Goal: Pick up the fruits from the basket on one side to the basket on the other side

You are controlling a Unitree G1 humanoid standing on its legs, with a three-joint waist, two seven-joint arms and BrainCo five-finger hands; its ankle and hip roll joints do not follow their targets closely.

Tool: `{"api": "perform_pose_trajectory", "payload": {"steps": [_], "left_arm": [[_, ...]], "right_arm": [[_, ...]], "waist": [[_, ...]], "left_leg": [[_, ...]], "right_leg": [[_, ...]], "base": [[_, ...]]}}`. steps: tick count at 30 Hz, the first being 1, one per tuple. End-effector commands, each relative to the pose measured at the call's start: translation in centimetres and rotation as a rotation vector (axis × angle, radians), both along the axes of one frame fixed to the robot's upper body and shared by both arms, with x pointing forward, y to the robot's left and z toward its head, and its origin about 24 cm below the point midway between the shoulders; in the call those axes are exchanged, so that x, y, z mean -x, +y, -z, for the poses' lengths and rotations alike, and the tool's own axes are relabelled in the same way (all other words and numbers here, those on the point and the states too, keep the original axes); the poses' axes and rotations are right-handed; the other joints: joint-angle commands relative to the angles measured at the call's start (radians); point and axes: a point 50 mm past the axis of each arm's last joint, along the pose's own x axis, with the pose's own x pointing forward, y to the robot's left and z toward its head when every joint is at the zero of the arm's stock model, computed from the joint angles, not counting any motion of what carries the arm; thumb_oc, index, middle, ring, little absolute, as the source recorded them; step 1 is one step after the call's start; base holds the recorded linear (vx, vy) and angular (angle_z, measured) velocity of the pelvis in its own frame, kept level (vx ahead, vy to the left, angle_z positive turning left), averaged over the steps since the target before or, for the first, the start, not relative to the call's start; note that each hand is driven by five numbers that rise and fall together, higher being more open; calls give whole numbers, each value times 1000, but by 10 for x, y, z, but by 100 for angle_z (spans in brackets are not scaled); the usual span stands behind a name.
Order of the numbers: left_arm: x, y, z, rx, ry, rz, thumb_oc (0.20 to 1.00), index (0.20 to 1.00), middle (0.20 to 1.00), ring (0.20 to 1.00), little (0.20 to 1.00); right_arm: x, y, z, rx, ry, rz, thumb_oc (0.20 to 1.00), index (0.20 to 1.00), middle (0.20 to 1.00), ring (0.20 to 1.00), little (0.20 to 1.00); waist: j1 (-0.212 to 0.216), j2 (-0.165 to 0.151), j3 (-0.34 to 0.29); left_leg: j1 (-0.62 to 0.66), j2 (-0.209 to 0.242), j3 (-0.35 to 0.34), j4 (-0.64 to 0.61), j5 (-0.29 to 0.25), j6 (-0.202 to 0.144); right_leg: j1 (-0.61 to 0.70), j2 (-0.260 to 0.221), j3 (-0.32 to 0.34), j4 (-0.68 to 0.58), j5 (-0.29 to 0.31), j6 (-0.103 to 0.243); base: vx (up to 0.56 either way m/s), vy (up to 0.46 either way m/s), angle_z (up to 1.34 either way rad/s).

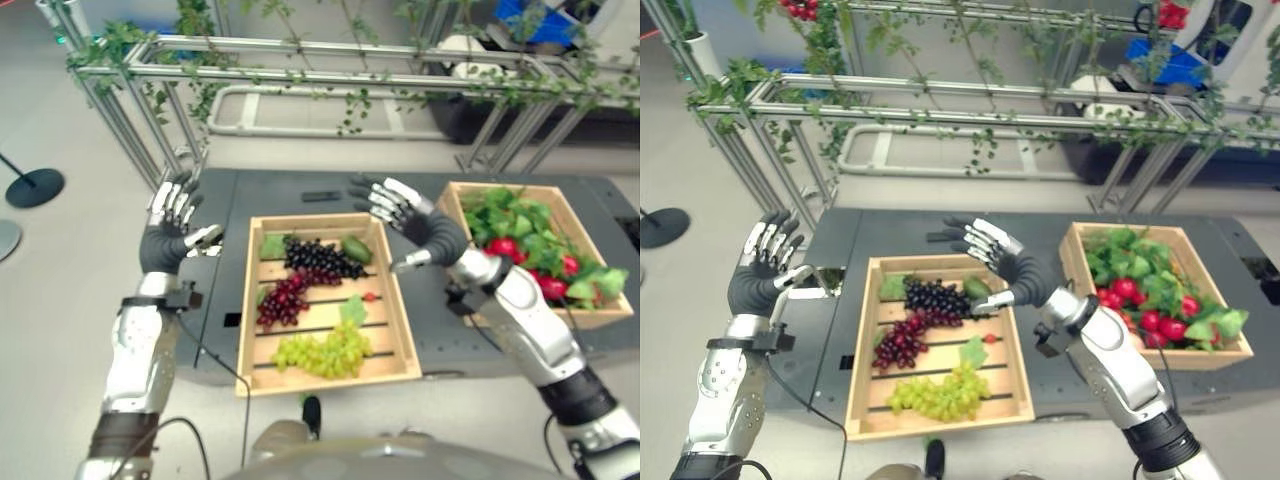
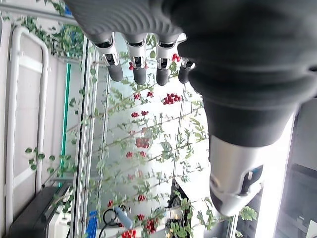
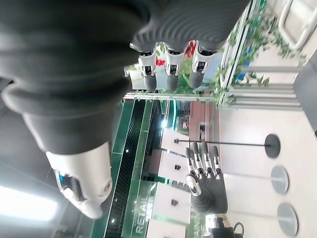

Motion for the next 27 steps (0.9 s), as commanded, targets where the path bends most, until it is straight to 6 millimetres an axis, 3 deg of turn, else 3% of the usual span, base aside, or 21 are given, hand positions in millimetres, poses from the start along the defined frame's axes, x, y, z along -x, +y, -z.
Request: {"api": "perform_pose_trajectory", "payload": {"steps": [1,13,19,24,25,27], "left_arm": [[0,-5,-18,-77,-94,39,1000,1000,1000,1000,1000],[7,-2,-4,-63,-37,21,1000,1000,1000,1000,1000],[13,26,-1,-96,-20,-128,1000,1000,1000,1000,1000],[26,55,2,-93,-6,-276,1000,1000,1000,1000,1000],[26,55,2,-93,-5,-275,1000,1000,1000,1000,1000],[34,66,7,-115,26,-328,1000,1000,1000,1000,1000]], "right_arm": [[-4,0,-23,-65,-107,-5,1000,1000,1000,1000,1000],[-6,-17,-26,-78,-117,83,1000,1000,1000,1000,1000],[-7,-72,-25,-147,-139,408,1000,1000,1000,1000,1000],[10,-121,-17,-186,-142,668,1000,1000,1000,1000,1000],[10,-121,-17,-186,-141,669,1000,1000,1000,1000,1000],[21,-151,-5,-190,-105,846,1000,1000,1000,1000,1000]], "waist": [[19,-38,-48],[-1,-38,-95],[-28,-32,-110],[-57,-31,-119],[-55,-31,-120],[-71,-29,-123]], "left_leg": [[4,59,7,38,-68,-99],[41,90,32,7,-59,-127],[57,94,50,3,-70,-125],[68,99,64,-2,-77,-124],[68,99,64,-2,-78,-124],[71,102,73,-5,-81,-124]], "right_leg": [[76,13,-29,-139,123,14],[150,42,-41,-232,125,2],[155,47,-21,-239,127,3],[153,51,-1,-237,125,5],[153,51,0,-237,125,5],[146,54,10,-233,125,6]], "base": [[97,-105,56],[54,-55,-1],[49,-9,-4],[44,-7,-10],[36,-9,-10],[40,-4,-11]]}}
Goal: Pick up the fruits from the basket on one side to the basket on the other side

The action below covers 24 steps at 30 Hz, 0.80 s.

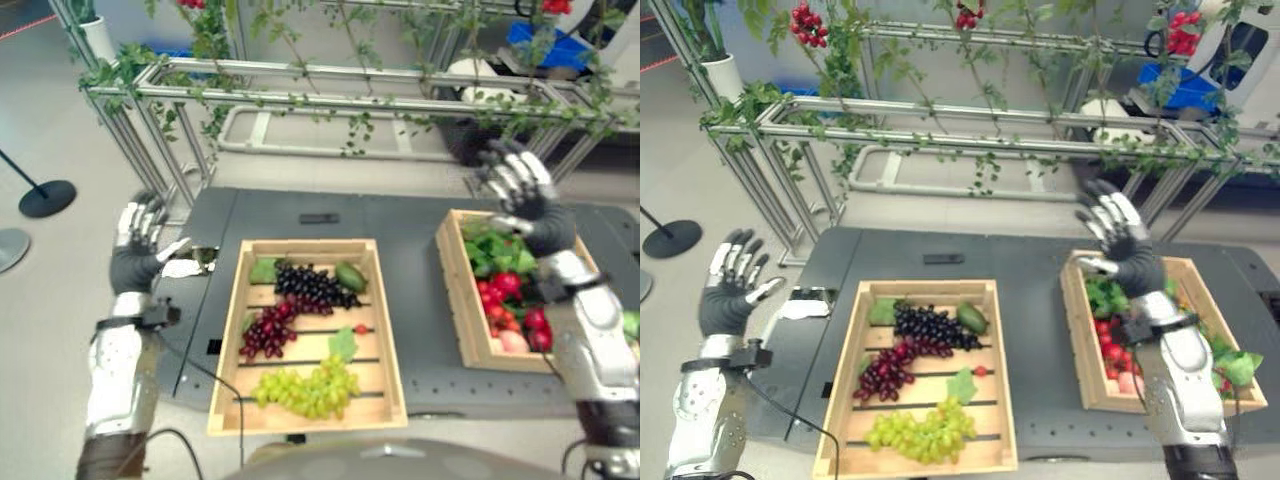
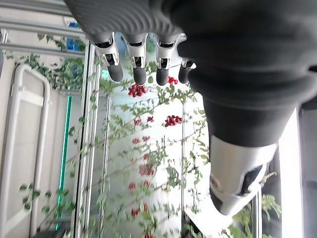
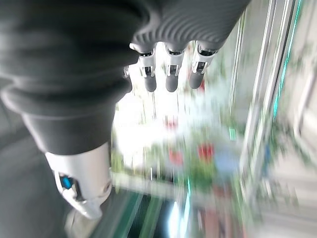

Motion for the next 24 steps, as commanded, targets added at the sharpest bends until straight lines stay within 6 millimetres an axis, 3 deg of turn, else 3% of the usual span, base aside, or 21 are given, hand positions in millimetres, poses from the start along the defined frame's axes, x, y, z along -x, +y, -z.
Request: {"api": "perform_pose_trajectory", "payload": {"steps": [1,4,11,16,20,22,24], "left_arm": [[8,24,-8,-115,-15,-88,1000,1000,1000,1000,1000],[13,29,-3,-120,12,-115,1000,1000,1000,1000,1000],[17,40,15,-97,92,-180,1000,1000,1000,1000,1000],[25,54,49,-85,265,-266,1000,1000,1000,1000,1000],[44,50,106,-67,562,-245,1000,1000,1000,1000,1000],[74,47,147,-6,776,-287,1000,1000,1000,1000,1000],[94,40,170,48,901,-303,1000,1000,1000,1000,1000]], "right_arm": [[11,-35,-2,-31,-65,217,1000,1000,1000,1000,1000],[25,-65,16,-114,-23,402,1000,1000,1000,1000,1000],[38,-87,40,-181,44,549,1000,1000,1000,1000,1000],[46,-102,68,-226,147,682,1000,1000,1000,1000,1000],[69,-117,127,-195,444,854,1000,1000,1000,1000,1000],[93,-122,165,-244,628,947,1000,1000,1000,1000,1000],[110,-116,190,-284,757,989,1000,1000,1000,1000,1000]], "waist": [[-13,-16,-52],[-28,-14,-55],[-43,-14,-56],[-54,-10,-54],[-58,-6,-41],[-57,-2,-36],[-59,-2,-35]], "left_leg": [[-18,40,15,40,-49,-52],[-11,43,22,34,-50,-52],[-3,49,36,30,-53,-53],[3,53,49,33,-55,-55],[2,56,55,39,-54,-53],[11,57,59,40,-60,-53],[4,56,59,42,-53,-52]], "right_leg": [[-12,-40,-4,30,-16,65],[-14,-37,5,29,-16,65],[-20,-29,24,32,-18,64],[-23,-23,41,33,-17,63],[-26,-22,47,34,-14,63],[-21,-19,51,33,-16,65],[-26,-20,52,32,-12,65]], "base": [[33,-4,-11],[27,-8,-18],[7,-11,-16],[3,-8,-5],[-6,1,-2],[5,3,-5],[-8,2,-8]]}}
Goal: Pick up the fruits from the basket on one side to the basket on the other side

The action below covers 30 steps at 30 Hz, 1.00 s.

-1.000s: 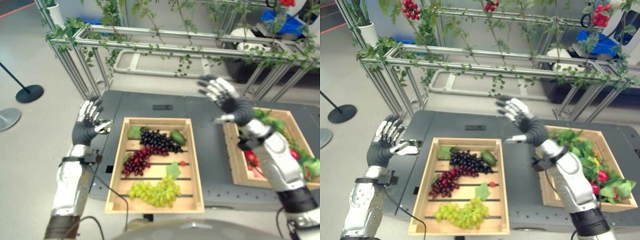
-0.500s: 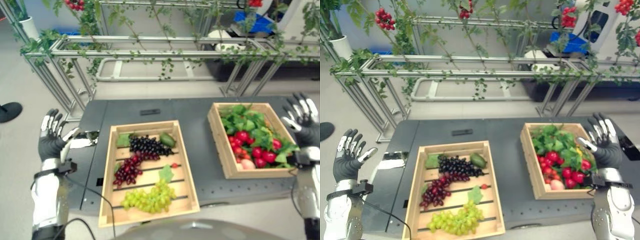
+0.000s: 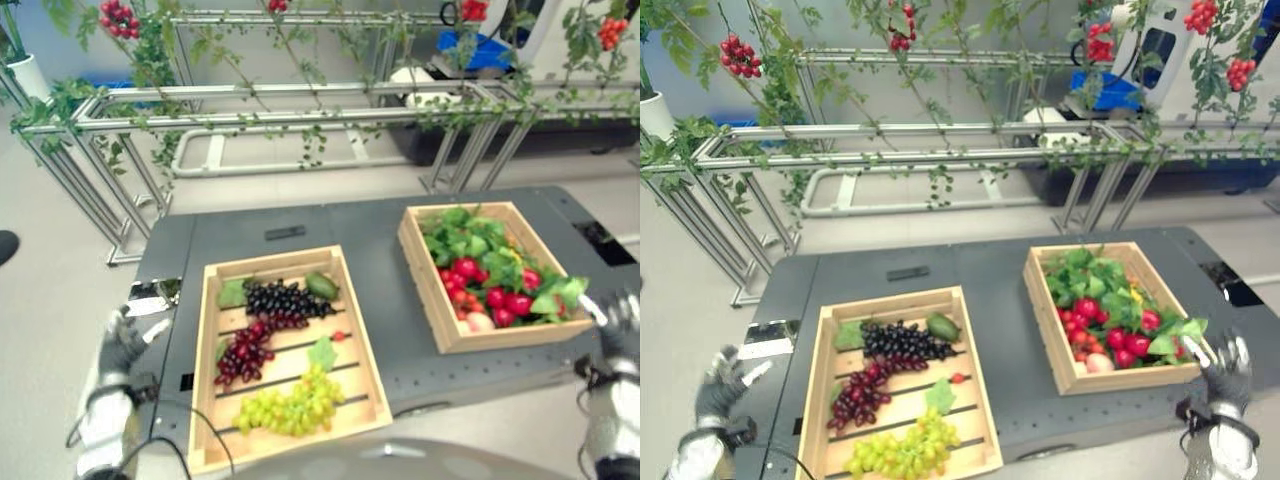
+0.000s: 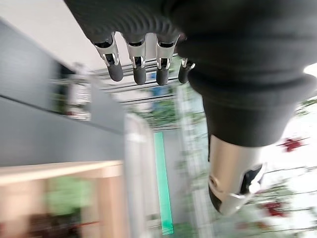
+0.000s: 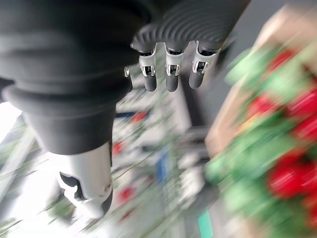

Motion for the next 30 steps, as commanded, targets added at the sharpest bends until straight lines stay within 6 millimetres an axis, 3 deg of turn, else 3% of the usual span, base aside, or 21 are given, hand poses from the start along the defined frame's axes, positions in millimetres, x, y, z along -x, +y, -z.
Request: {"api": "perform_pose_trajectory", "payload": {"steps": [1,4,8,14,19,30], "left_arm": [[19,-7,23,46,142,-45,1000,1000,1000,1000,1000],[52,-23,50,91,362,-52,1000,1000,1000,1000,1000],[82,-39,66,123,577,11,1000,1000,1000,1000,1000],[88,-54,74,220,666,63,1000,1000,1000,1000,1000],[94,-67,79,250,744,122,1000,1000,1000,1000,1000],[80,-94,86,275,721,204,1000,1000,1000,1000,1000]], "right_arm": [[16,4,21,-46,102,70,1000,1000,1000,1000,1000],[45,21,55,-145,335,80,1000,1000,1000,1000,1000],[79,55,87,-282,604,-1,1000,1000,1000,1000,1000],[119,89,105,-409,927,-156,1000,1000,1000,1000,1000],[113,108,112,-400,1043,-378,1000,1000,1000,1000,1000],[93,115,114,-384,992,-410,1000,1000,1000,1000,1000]], "waist": [[6,-9,21],[6,-8,26],[6,-10,20],[13,-14,15],[24,-13,12],[30,-5,11]], "left_leg": [[7,29,-19,45,-49,-43],[12,30,-16,41,-46,-43],[8,29,-12,36,-39,-43],[4,32,-23,31,-33,-45],[2,29,-34,39,-37,-41],[6,26,-42,44,-43,-39]], "right_leg": [[15,-44,-20,36,-17,68],[19,-41,-19,30,-14,67],[13,-39,-14,24,-8,67],[13,-38,-23,21,-4,64],[18,-42,-30,22,-3,61],[30,-41,-41,27,-12,60]], "base": [[-17,3,-7],[-7,1,-5],[0,-3,-5],[6,-2,-5],[13,2,2],[14,4,4]]}}
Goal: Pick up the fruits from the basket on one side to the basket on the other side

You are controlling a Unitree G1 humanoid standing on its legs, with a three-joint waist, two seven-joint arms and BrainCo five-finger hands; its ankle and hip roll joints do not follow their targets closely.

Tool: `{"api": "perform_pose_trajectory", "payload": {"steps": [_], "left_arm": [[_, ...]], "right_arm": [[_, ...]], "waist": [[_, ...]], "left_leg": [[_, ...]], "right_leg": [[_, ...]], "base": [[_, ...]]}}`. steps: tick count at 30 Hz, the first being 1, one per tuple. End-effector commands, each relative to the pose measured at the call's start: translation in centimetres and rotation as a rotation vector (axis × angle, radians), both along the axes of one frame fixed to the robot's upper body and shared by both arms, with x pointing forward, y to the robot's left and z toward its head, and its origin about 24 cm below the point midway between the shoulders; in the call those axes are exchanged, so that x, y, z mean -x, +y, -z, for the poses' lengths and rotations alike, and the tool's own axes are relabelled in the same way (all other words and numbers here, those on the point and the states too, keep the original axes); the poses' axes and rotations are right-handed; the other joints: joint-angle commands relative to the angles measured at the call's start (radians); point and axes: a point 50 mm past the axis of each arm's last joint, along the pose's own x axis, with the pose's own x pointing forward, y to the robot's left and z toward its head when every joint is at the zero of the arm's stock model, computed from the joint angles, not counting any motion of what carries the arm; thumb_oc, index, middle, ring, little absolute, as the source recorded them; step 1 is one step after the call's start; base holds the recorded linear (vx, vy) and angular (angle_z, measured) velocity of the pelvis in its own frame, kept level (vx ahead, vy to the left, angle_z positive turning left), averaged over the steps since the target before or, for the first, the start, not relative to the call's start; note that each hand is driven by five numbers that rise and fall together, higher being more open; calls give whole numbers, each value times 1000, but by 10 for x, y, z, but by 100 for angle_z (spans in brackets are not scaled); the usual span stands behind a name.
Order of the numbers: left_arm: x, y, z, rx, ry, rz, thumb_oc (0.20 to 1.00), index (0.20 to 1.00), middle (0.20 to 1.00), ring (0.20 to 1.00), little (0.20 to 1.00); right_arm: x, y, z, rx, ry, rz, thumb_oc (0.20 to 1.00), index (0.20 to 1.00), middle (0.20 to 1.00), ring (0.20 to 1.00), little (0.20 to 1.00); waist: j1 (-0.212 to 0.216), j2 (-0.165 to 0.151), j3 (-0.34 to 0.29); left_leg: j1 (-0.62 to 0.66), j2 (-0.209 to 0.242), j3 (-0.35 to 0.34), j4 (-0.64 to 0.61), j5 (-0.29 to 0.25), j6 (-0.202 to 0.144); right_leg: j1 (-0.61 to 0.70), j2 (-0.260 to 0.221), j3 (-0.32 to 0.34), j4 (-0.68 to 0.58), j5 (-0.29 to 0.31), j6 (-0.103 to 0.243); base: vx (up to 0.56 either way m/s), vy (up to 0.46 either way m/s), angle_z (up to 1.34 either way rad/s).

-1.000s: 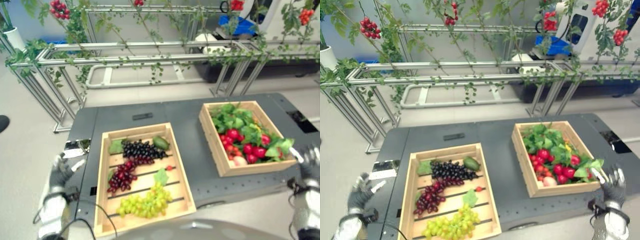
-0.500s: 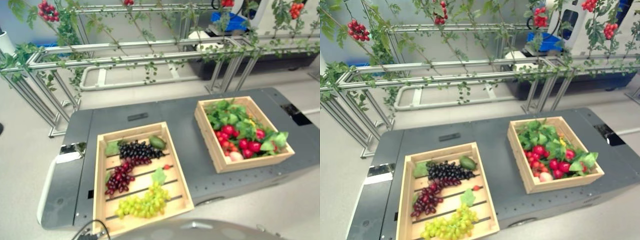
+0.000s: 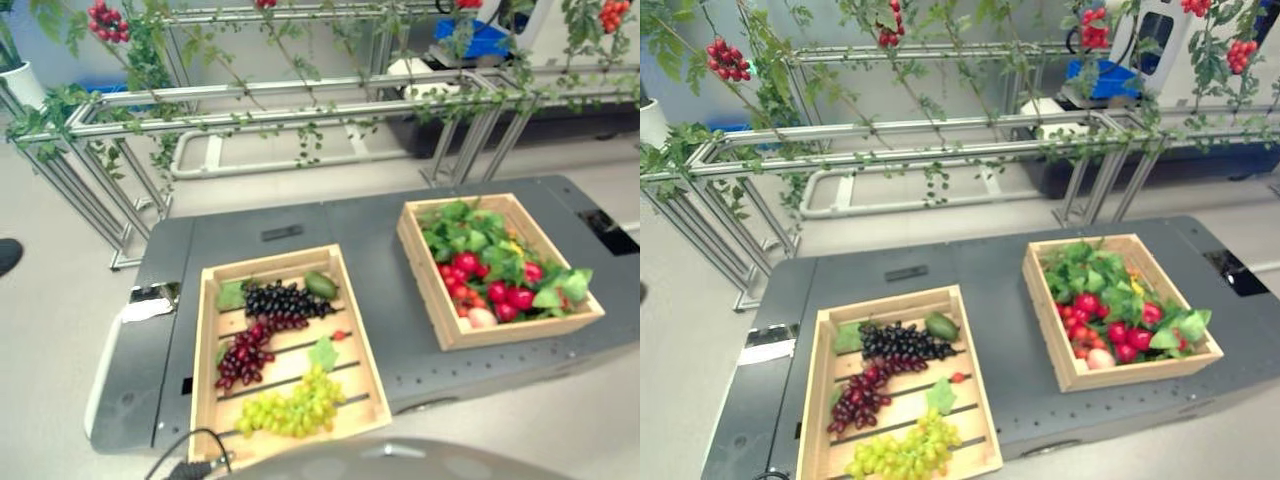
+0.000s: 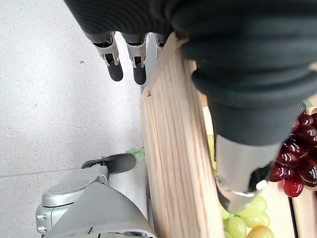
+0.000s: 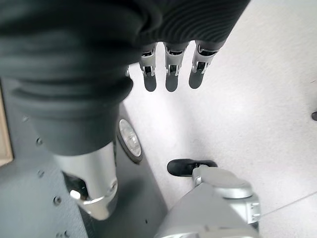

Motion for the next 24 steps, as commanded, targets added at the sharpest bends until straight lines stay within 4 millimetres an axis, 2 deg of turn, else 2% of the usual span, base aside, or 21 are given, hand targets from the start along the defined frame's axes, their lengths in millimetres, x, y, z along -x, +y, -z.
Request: {"api": "perform_pose_trajectory", "payload": {"steps": [1,11,24], "left_arm": [[-8,-26,7,59,10,71,1000,1000,1000,1000,1000],[-10,-33,9,64,12,79,1000,1000,1000,1000,1000],[-13,-33,8,51,10,102,1000,1000,1000,1000,1000]], "right_arm": [[-10,5,1,-1,8,-9,1000,1000,1000,1000,1000],[-19,14,3,-14,-36,9,1000,1000,1000,1000,1000],[-27,14,2,-10,-59,10,1000,1000,1000,1000,1000]], "waist": [[5,-46,-12],[8,-51,-14],[16,-61,-21]], "left_leg": [[-8,14,-42,42,-32,-29],[-7,15,-49,33,-30,-30],[-5,14,-61,21,-24,-31]], "right_leg": [[16,-51,-30,28,-13,83],[22,-51,-36,25,-17,82],[27,-52,-42,19,-18,85]], "base": [[14,2,4],[2,0,0],[3,-1,1]]}}
